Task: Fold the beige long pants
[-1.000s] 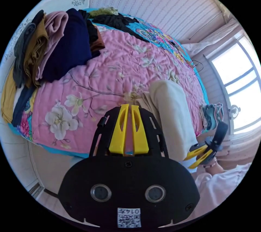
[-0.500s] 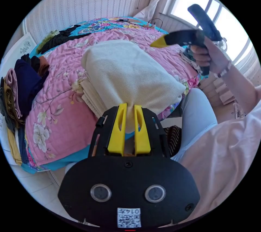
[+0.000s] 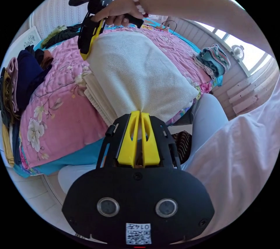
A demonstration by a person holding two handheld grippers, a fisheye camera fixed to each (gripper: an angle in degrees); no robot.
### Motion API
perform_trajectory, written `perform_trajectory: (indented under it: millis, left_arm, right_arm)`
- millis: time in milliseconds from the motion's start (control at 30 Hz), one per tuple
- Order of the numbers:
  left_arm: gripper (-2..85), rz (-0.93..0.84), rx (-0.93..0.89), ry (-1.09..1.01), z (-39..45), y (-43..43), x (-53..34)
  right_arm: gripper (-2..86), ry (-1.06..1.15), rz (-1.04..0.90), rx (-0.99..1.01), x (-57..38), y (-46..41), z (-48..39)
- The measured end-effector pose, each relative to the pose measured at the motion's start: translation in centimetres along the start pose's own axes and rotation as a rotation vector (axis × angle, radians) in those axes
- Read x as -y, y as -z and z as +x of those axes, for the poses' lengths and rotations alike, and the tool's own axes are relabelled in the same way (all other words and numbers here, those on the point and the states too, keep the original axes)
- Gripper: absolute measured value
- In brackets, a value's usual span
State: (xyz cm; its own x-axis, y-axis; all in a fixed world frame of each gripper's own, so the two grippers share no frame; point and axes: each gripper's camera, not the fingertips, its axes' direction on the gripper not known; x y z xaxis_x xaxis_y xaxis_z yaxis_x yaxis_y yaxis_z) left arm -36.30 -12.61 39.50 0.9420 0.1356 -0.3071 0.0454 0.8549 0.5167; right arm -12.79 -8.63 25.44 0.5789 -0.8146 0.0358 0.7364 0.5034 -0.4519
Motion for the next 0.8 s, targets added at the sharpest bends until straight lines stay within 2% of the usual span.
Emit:
perform_trajectory:
  millis: [100,133,200,267,333,367,467,600,700,800]
  left_arm:
    - [-1.0,0.009,-0.041,0.025,-0.1,-0.4,-0.6]
    - [-1.0,0.007,-0.048,0.027,-0.2,-0.5,-0.6]
    - [-1.0,0.000,-0.036,0.000,0.1,-0.9,-0.5]
    - [-1.0,-0.010,-0.019,-0.021,0.5,-1.3,-0.4]
    - [-1.0,0.004,-0.027,-0.024,0.6,-1.3,-0.7]
    - [-1.0,0.017,-0.038,-0.020,0.6,-1.1,-0.9]
    - [-0.9,0.069,-0.063,-0.019,0.8,0.2,-1.3]
    - [-0.3,0.138,0.002,0.051,0.4,2.1,-1.4]
    - [2.2,0.199,0.040,0.167,-0.9,2.0,-0.8]
    - [1.6,0.224,-0.160,0.230,-1.9,1.0,1.0]
  right_arm:
    - [2.0,0.027,-0.019,-0.053,1.6,0.3,-0.1]
    - [1.6,-0.008,-0.010,-0.069,1.9,-0.1,0.6]
    - [1.1,-0.134,0.012,0.019,1.9,-1.4,2.9]
    - [0.8,-0.303,0.143,0.219,0.5,-1.8,5.9]
    - [0.5,-0.343,0.316,0.313,-1.6,-0.6,6.9]
    - [0.2,-0.339,0.434,0.327,-3.5,0.9,7.1]
    - [-0.1,-0.247,0.612,0.305,-9.4,4.3,6.5]
    - [-0.2,-0.206,0.601,0.217,-17.4,4.2,5.1]
    - [-0.2,-0.305,0.536,0.150,-23.4,1.0,4.5]
    - [-0.2,-0.387,0.544,0.141,-28.1,-2.0,3.4]
